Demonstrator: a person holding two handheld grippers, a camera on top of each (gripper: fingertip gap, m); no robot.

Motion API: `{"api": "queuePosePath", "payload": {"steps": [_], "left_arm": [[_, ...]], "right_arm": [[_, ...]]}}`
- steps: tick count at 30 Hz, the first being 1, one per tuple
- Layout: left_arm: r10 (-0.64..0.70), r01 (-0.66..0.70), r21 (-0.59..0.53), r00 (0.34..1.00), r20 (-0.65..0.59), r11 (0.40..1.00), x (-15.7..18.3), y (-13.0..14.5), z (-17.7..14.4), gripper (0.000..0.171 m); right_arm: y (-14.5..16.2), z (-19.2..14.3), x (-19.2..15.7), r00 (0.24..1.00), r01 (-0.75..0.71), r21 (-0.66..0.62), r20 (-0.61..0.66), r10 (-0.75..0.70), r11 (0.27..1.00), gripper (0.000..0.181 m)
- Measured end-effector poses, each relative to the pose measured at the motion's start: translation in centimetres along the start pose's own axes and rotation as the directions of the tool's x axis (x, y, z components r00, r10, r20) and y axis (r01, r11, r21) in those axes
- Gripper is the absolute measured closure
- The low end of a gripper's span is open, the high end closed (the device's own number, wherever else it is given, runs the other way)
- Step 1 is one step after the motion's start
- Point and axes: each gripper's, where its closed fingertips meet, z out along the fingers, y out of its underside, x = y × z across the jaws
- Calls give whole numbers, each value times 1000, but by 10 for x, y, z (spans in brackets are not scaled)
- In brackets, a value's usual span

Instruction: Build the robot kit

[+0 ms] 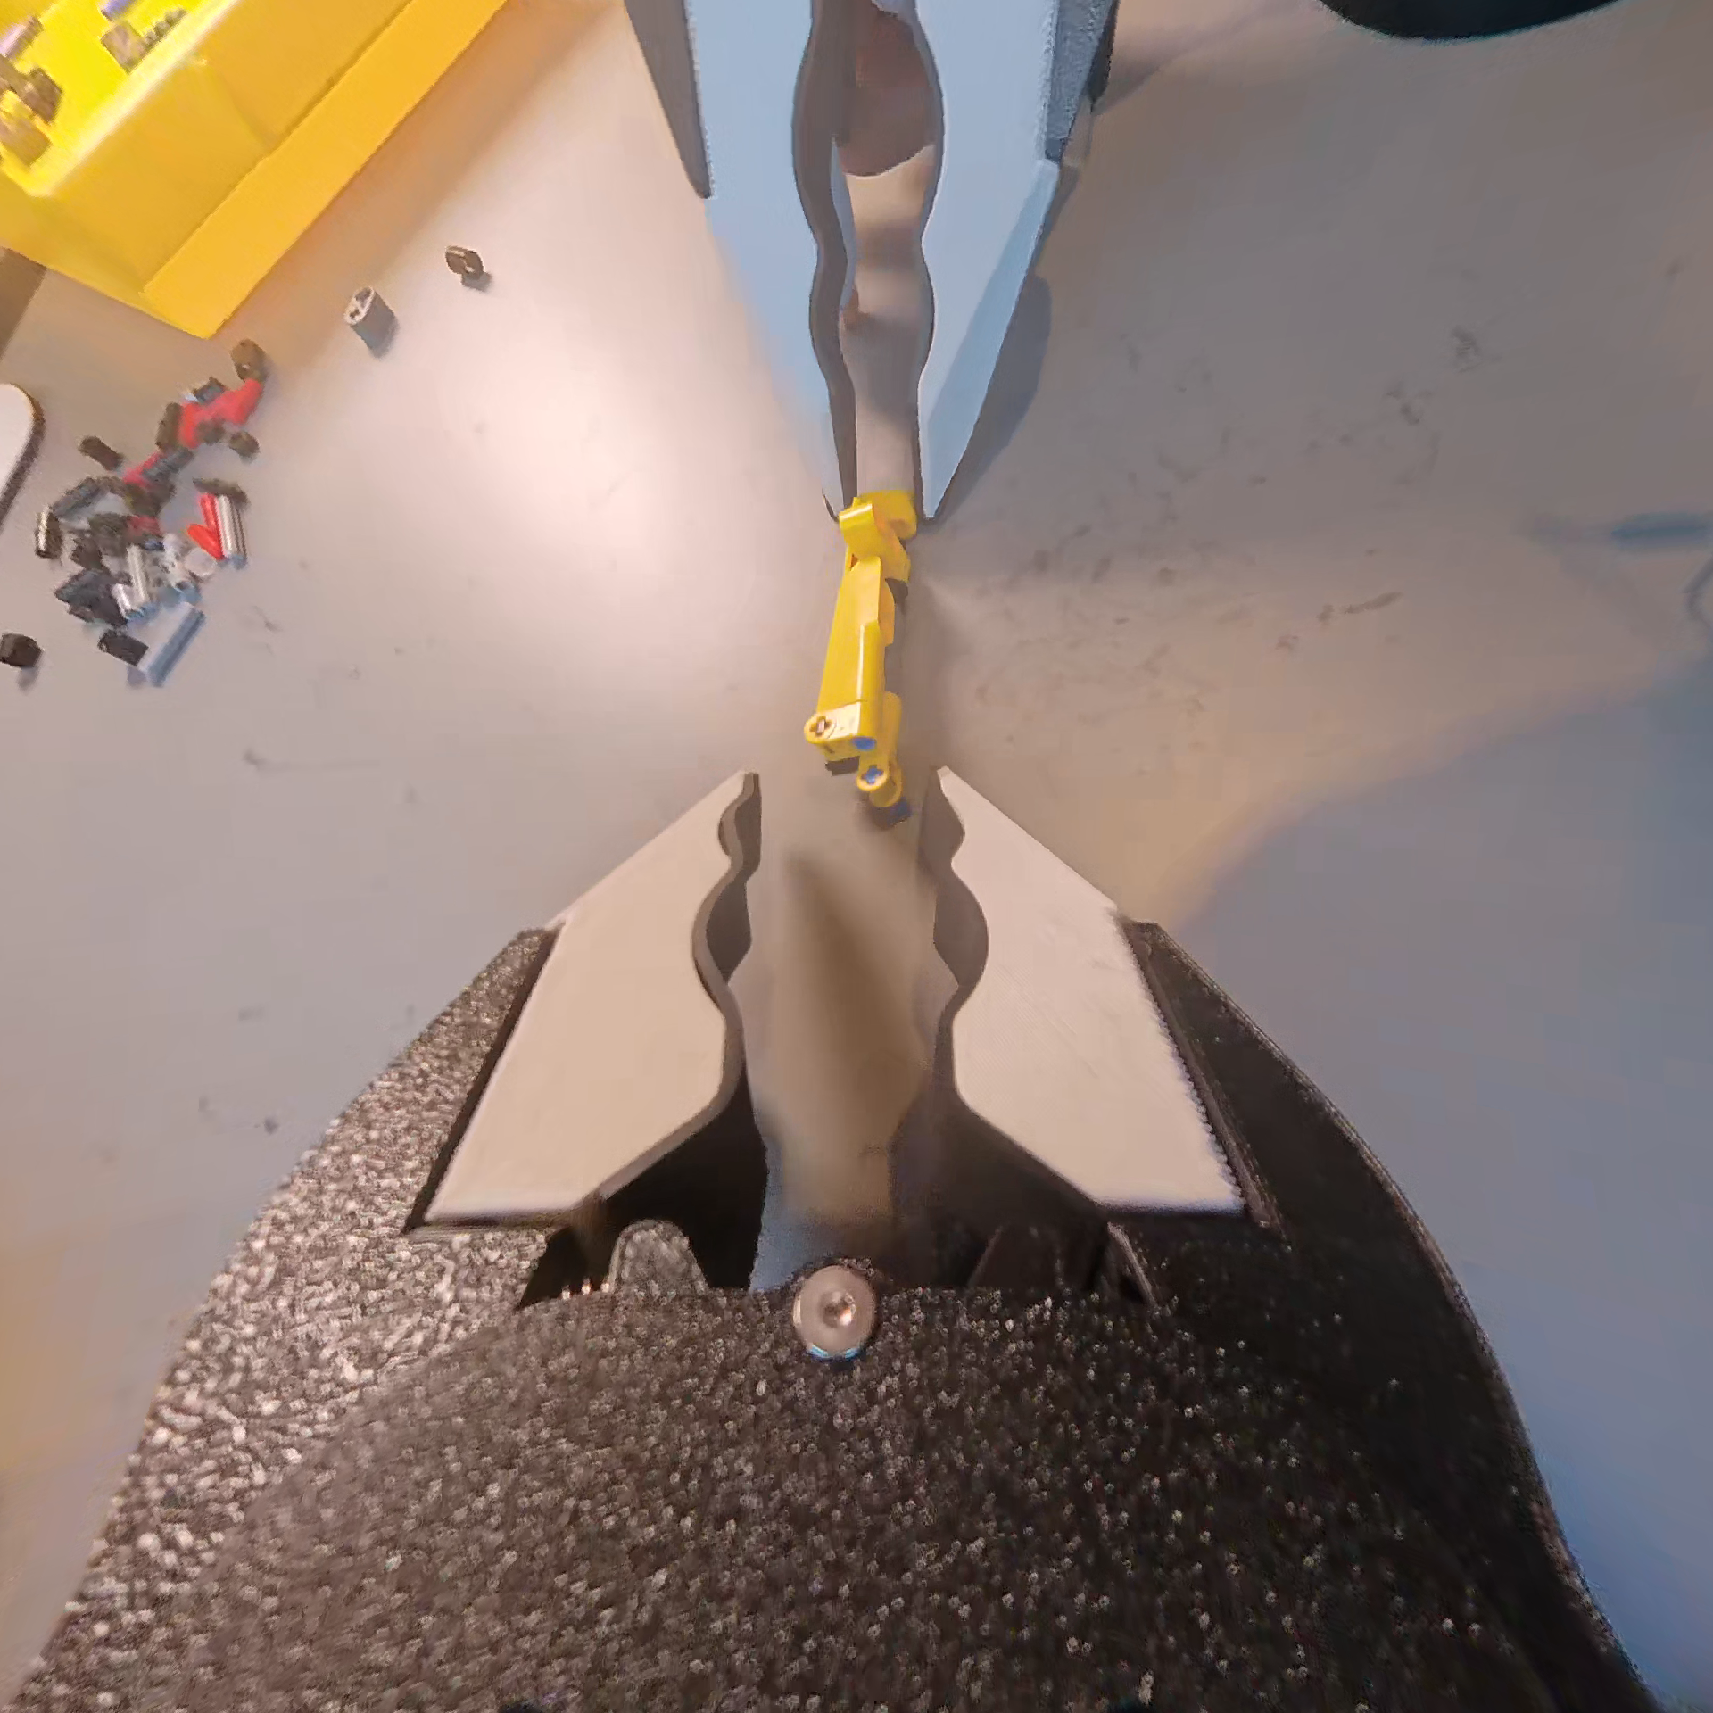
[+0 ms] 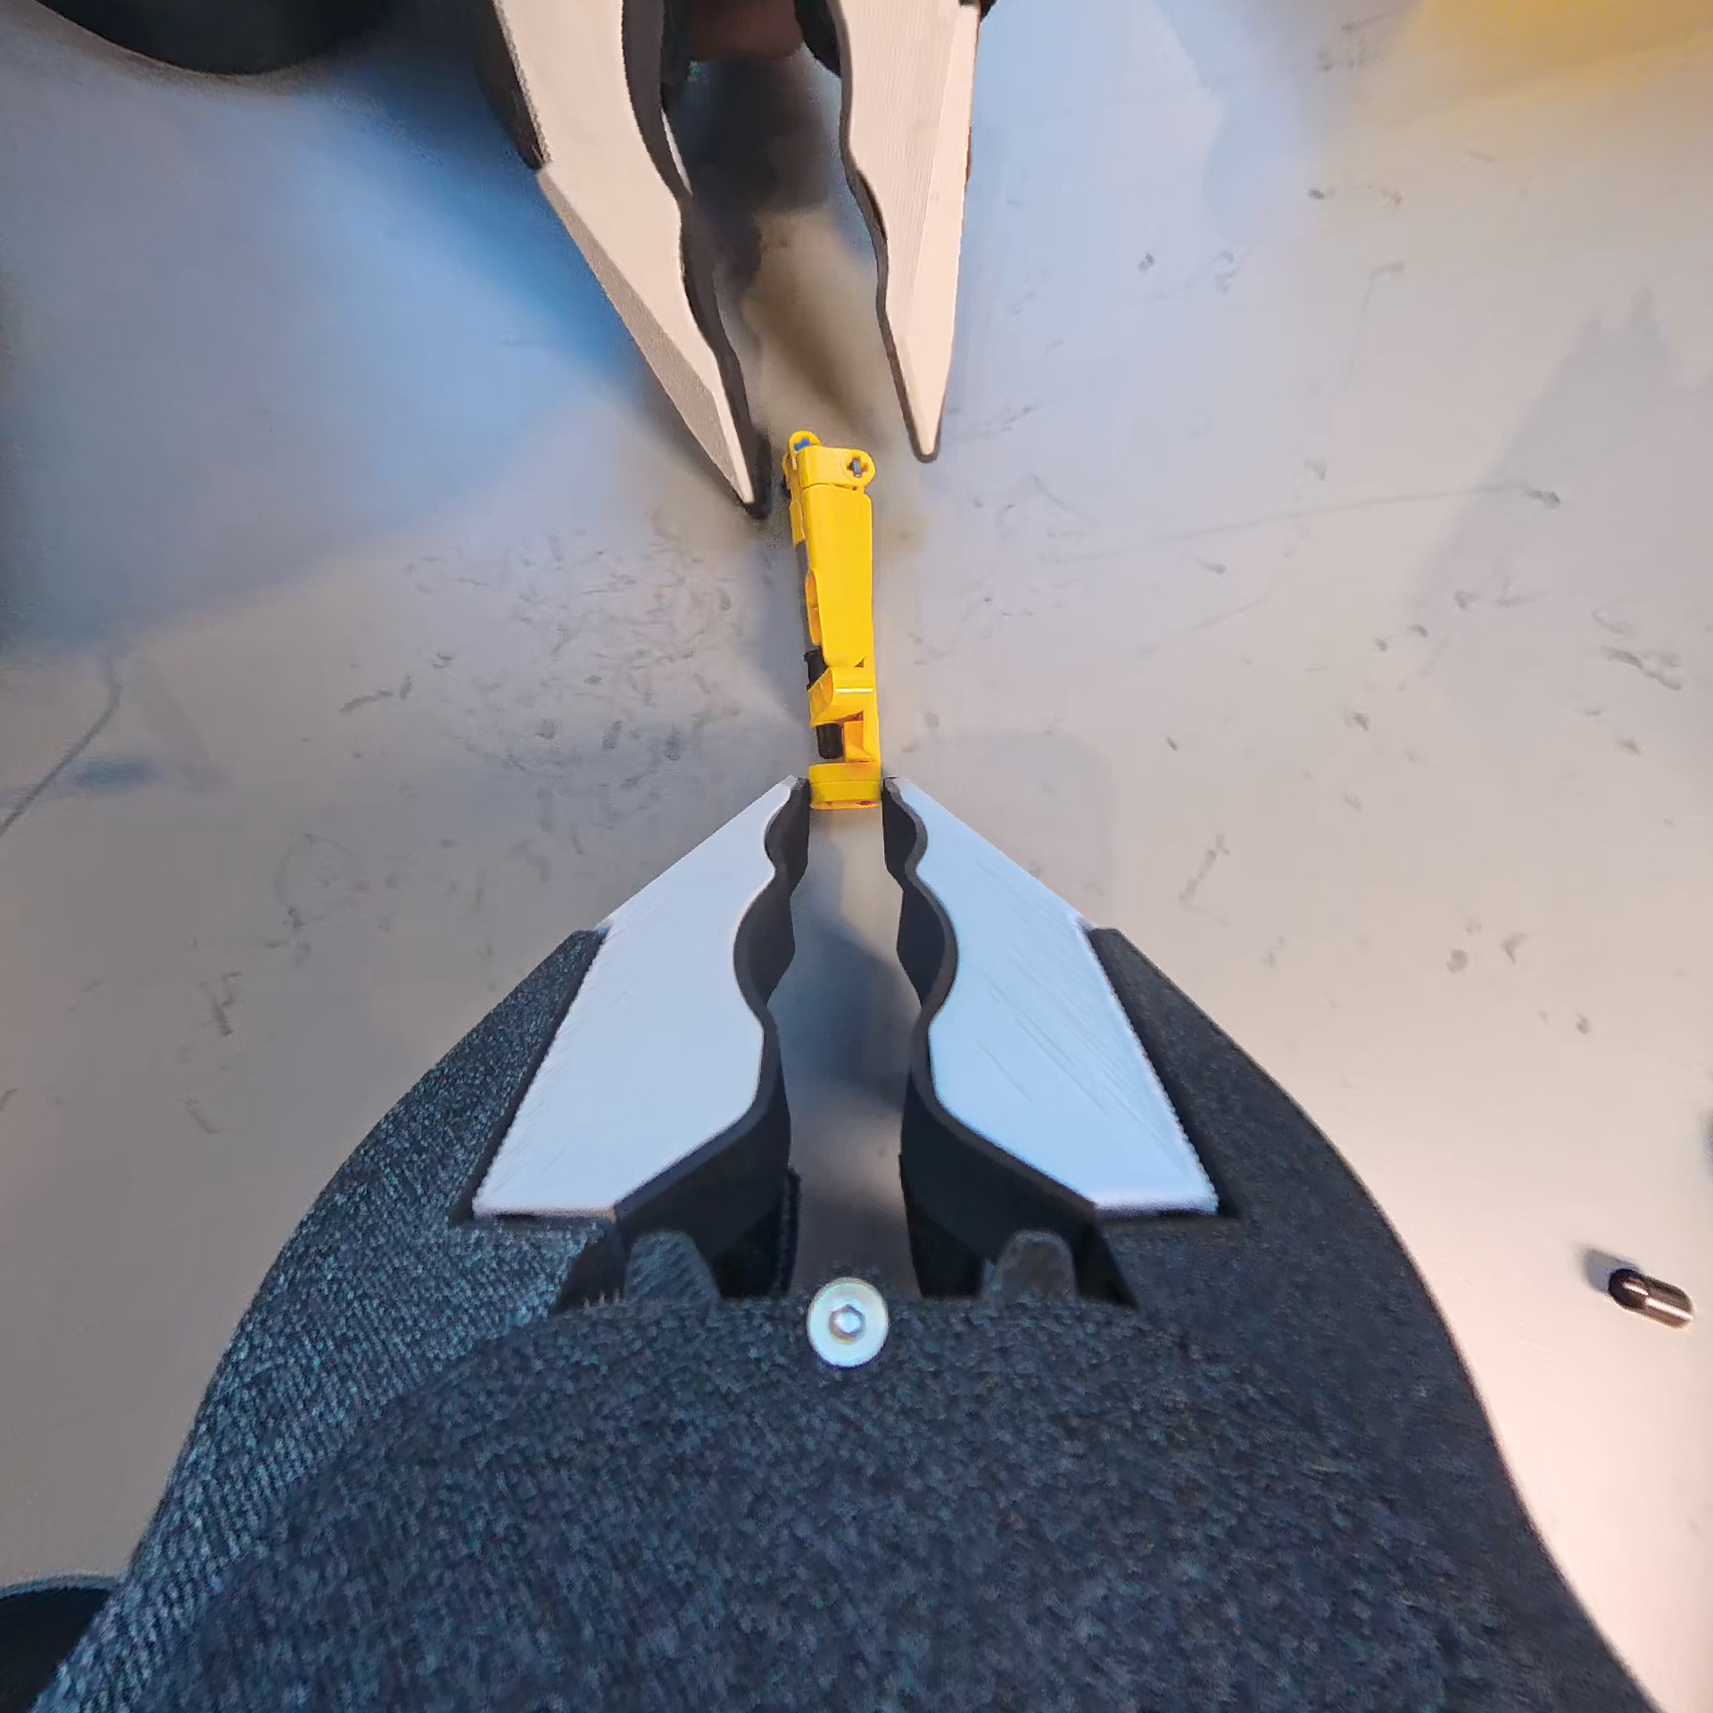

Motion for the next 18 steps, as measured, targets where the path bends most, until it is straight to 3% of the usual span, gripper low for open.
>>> {"api": "queuePosePath", "payload": {"steps": [6,9,18], "left_arm": [[-81,81,-18,995,-49,997,3,3,-1,145],[-72,70,-36,996,-44,997,5,4,3,166],[-107,106,-43,994,-28,993,4,3,4,166]], "right_arm": [[-1,0,0,1000,-1,7,-4,1,1000,166],[-2,0,0,1000,-8,19,5,8,1000,166],[-2,-1,0,1000,-15,28,11,15,999,166]]}}
